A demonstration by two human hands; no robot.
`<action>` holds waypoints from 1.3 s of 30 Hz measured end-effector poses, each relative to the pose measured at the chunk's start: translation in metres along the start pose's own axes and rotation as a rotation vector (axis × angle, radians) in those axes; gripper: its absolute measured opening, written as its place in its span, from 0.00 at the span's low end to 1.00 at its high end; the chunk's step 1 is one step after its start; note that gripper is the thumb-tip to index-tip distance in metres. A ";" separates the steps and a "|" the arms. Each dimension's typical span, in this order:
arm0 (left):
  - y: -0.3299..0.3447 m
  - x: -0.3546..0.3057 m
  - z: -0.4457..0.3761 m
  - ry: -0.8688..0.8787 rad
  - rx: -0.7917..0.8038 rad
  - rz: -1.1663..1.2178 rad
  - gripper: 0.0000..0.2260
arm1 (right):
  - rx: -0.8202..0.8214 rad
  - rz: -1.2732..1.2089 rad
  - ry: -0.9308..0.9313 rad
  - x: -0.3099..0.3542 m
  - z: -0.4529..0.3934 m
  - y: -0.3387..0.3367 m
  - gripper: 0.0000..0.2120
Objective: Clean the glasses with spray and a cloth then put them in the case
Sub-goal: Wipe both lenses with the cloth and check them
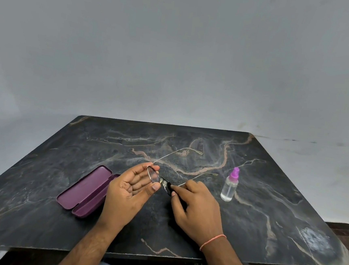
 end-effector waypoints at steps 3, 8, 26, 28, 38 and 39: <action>-0.001 0.003 0.000 0.003 -0.001 -0.007 0.23 | 0.039 -0.086 -0.021 -0.001 -0.001 0.000 0.14; -0.001 0.007 0.000 0.021 0.010 -0.039 0.23 | -0.009 -0.113 -0.004 -0.003 0.000 -0.005 0.12; 0.000 0.008 0.001 0.016 0.031 -0.029 0.25 | 0.084 -0.147 0.002 -0.007 -0.005 0.002 0.13; 0.000 0.008 0.001 0.018 0.038 -0.034 0.25 | 0.087 -0.194 -0.027 -0.007 -0.004 0.001 0.12; 0.000 0.009 0.001 0.012 0.041 -0.023 0.25 | 0.067 -0.124 0.042 -0.010 -0.006 0.003 0.13; 0.000 0.009 0.001 0.010 0.044 -0.022 0.25 | 0.070 -0.150 0.035 -0.011 -0.006 0.003 0.13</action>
Point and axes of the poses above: each hand's wrist, its own z-axis away from the middle knuckle, its own y-axis out of the palm, x = y × z, the point moved 3 cm from there along -z, towards the middle knuckle
